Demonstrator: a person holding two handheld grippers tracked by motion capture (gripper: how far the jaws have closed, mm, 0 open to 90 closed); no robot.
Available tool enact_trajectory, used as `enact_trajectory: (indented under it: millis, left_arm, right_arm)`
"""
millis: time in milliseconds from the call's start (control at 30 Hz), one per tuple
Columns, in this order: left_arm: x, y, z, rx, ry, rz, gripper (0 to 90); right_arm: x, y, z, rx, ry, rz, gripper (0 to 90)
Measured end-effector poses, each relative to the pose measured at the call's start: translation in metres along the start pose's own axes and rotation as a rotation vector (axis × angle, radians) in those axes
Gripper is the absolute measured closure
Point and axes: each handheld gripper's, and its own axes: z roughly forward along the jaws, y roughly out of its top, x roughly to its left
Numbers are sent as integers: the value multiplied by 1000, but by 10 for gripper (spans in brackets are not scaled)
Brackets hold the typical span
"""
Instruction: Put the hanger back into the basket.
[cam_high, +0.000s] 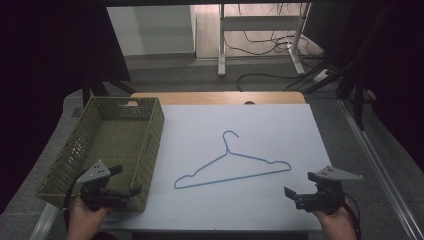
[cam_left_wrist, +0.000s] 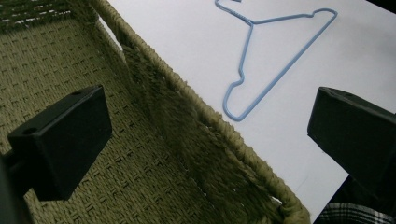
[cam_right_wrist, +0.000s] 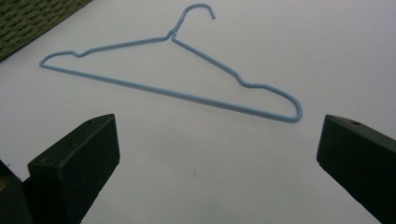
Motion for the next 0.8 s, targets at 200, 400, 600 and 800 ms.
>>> enact_trajectory:
  millis: [200,400,600,800]
  left_arm:
    - [-1,1,0,-10,-9,10,3]
    - [0,0,0,-9,-6,10,5]
    - [0,0,1,-10,-1,15,6]
    - [0,1,1,3,1,11,12]
  right_arm:
    - [0,-1,0,-6,-14,-20,0]
    - [0,-3,2,12,-23,-41,0]
    - [0,-4,3,15,-8,-32,0]
    - [0,-5,5,27,-9,-39,0]
